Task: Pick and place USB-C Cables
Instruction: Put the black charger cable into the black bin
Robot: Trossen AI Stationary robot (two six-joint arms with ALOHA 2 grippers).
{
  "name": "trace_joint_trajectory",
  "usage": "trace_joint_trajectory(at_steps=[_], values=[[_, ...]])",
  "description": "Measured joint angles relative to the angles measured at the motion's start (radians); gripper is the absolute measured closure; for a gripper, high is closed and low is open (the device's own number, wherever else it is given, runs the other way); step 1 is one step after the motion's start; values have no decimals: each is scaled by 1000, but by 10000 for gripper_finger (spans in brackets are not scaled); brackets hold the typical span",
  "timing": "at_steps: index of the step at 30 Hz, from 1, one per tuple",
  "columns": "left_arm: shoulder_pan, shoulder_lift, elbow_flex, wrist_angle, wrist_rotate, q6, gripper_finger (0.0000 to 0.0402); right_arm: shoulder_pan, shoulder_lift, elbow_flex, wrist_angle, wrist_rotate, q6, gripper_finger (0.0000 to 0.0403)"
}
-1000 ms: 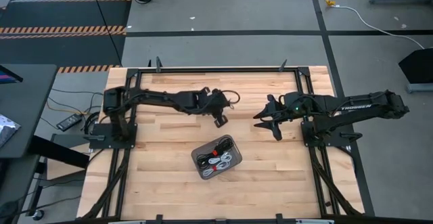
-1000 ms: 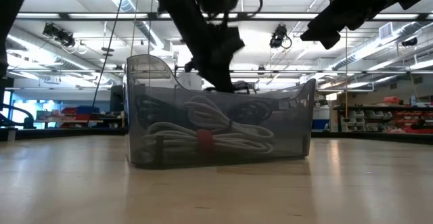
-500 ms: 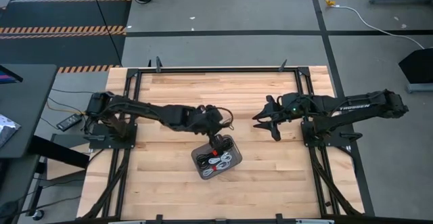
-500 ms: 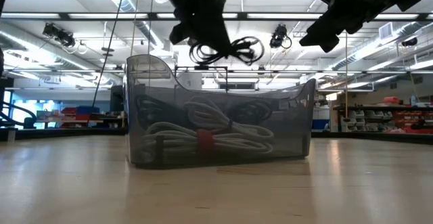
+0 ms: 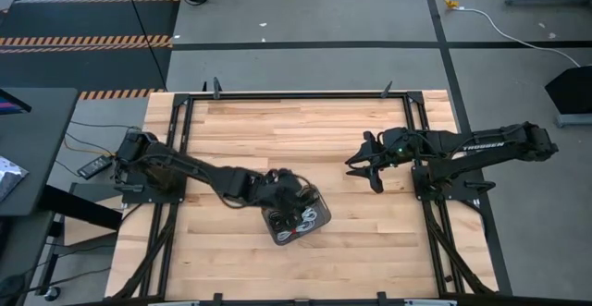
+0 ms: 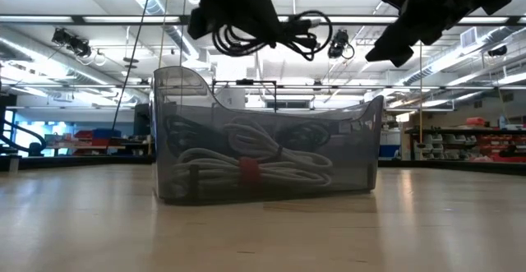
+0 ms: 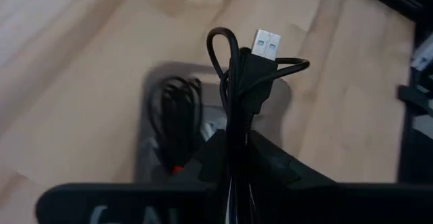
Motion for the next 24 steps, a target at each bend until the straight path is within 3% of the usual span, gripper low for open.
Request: trace_joint_trajectory(at_steps=[13, 24], values=[[-78, 74, 0, 65, -16, -119, 352, 0, 3, 0, -15, -30, 19, 237], [-81, 157, 1, 119, 69, -145, 352, 0, 11, 1, -32, -37, 8, 237]])
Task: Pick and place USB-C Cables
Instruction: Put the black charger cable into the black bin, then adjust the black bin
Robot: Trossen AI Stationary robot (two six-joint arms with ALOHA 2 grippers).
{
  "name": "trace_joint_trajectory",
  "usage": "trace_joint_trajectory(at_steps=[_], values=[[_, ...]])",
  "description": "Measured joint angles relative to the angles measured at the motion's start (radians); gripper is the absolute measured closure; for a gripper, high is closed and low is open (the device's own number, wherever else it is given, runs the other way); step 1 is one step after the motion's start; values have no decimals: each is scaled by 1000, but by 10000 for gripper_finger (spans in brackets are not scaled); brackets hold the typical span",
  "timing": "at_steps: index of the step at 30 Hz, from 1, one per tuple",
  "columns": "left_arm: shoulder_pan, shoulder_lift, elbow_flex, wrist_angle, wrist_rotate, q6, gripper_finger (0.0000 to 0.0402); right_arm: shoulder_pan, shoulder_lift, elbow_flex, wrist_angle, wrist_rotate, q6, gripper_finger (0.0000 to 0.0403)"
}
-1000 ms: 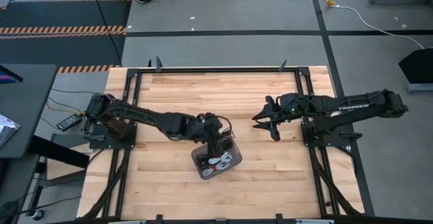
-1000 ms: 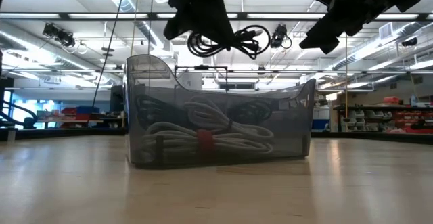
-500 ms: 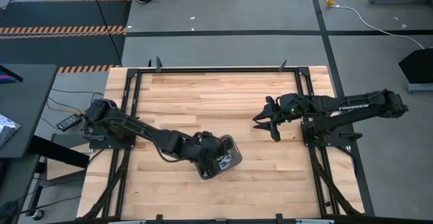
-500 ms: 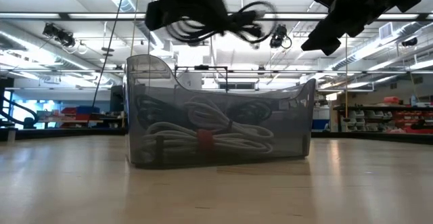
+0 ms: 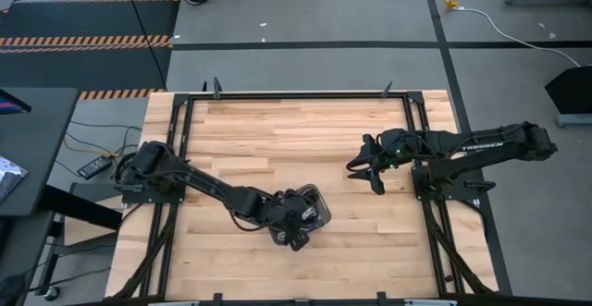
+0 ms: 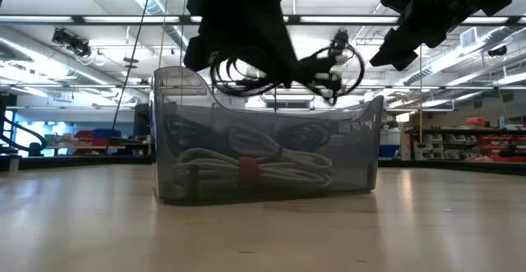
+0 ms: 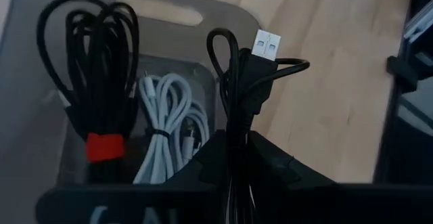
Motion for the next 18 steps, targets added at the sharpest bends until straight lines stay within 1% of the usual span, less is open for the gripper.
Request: trace_joint_trajectory(at_steps=[4, 6, 11, 14, 18], values=[[-4, 14, -1, -31, -23, 23, 350, 0, 0, 0, 10, 0, 0, 237], [0, 21, -1, -54, -38, 25, 341, 0, 0, 0, 19, 0, 0, 237], [30, 39, -3, -80, -65, 25, 292, 0, 0, 0, 40, 0, 2, 237], [45, 41, 0, -59, -65, 26, 261, 0, 1, 0, 45, 0, 2, 237], [47, 42, -2, -32, -59, 27, 234, 0, 1, 0, 47, 0, 1, 237]])
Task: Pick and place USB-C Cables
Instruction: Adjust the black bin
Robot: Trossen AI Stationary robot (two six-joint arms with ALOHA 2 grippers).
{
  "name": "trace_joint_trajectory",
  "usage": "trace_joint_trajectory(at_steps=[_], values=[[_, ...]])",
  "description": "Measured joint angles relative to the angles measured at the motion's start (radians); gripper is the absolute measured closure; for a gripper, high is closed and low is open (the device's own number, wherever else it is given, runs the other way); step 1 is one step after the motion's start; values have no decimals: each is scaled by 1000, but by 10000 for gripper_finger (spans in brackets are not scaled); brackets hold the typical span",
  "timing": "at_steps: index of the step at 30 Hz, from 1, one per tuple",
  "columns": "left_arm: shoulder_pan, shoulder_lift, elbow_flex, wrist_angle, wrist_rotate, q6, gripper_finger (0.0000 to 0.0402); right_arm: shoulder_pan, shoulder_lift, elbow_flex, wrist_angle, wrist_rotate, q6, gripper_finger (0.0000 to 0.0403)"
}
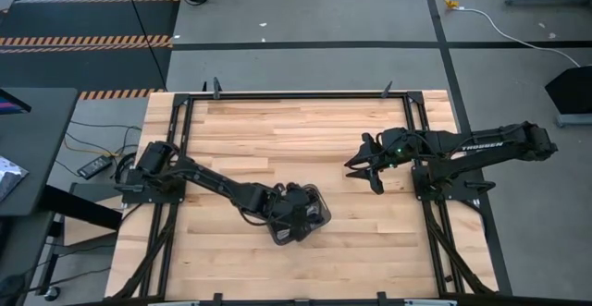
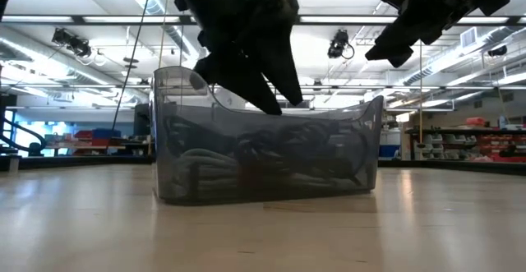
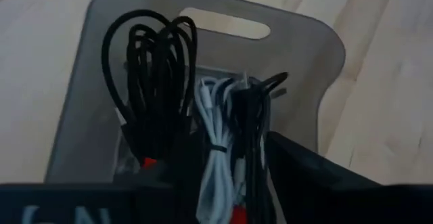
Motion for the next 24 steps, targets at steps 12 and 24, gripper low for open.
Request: trace_joint_trajectory(at_steps=[12, 24], values=[[28, -55, 1, 166, 38, 167, 219, 0, 0, 0, -1, 0, 21, 237], [88, -162, 1, 335, 6, 590, 229, 0, -15, 0, 83, 0, 51, 237]])
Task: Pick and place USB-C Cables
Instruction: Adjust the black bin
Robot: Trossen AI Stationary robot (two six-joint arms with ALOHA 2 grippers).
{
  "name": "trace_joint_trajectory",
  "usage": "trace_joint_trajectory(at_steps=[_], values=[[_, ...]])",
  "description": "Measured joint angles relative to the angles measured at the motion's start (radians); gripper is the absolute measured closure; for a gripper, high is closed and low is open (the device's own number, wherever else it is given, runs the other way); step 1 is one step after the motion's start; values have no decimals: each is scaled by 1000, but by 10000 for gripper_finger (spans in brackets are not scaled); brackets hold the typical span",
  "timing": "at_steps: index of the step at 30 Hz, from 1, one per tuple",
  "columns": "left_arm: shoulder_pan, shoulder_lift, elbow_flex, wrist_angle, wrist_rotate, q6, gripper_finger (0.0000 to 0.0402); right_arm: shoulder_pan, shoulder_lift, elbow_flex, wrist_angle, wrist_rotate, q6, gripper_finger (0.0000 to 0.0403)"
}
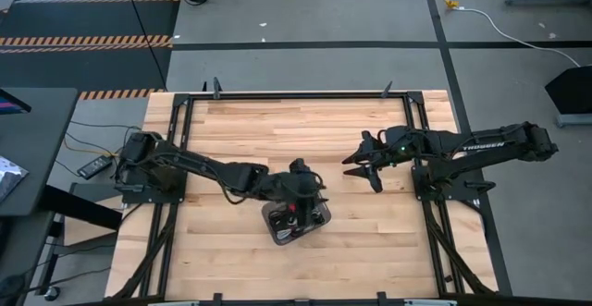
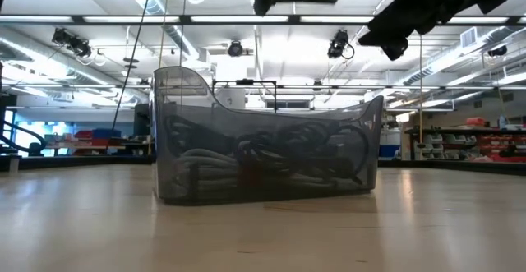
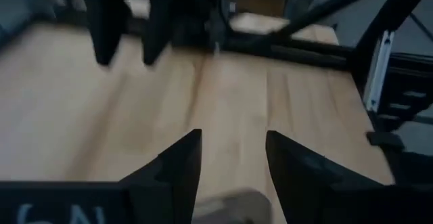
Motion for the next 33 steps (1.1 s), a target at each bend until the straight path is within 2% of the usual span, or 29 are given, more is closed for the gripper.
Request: trace_joint_trajectory(at_steps=[3, 6, 10, 13, 17, 19, 27, 31, 33], values=[[16, -10, 0, 71, -18, 97, 230, 0, -33, 2, -3, 37, -38, 237], [48, -9, 0, 56, -8, 125, 230, 0, -74, 7, -2, 81, -93, 237], [110, -4, -2, 32, 31, 173, 230, 17, -119, 7, -23, 61, -158, 237], [151, -4, -1, 121, 96, 250, 230, 53, -148, 7, -44, 60, -182, 237], [199, -3, -1, 273, 240, 309, 230, 93, -176, 7, -52, 89, -192, 237], [215, 4, 1, 307, 265, 325, 230, 107, -187, 7, -46, 104, -190, 237], [245, 8, -1, 198, 266, 334, 230, 142, -191, 7, -55, 124, -157, 237], [243, 7, -1, 149, 267, 334, 230, 142, -132, -11, -53, 132, -108, 237], [243, 7, -1, 100, 268, 334, 230, 142, -92, -16, -51, 173, -110, 237]])
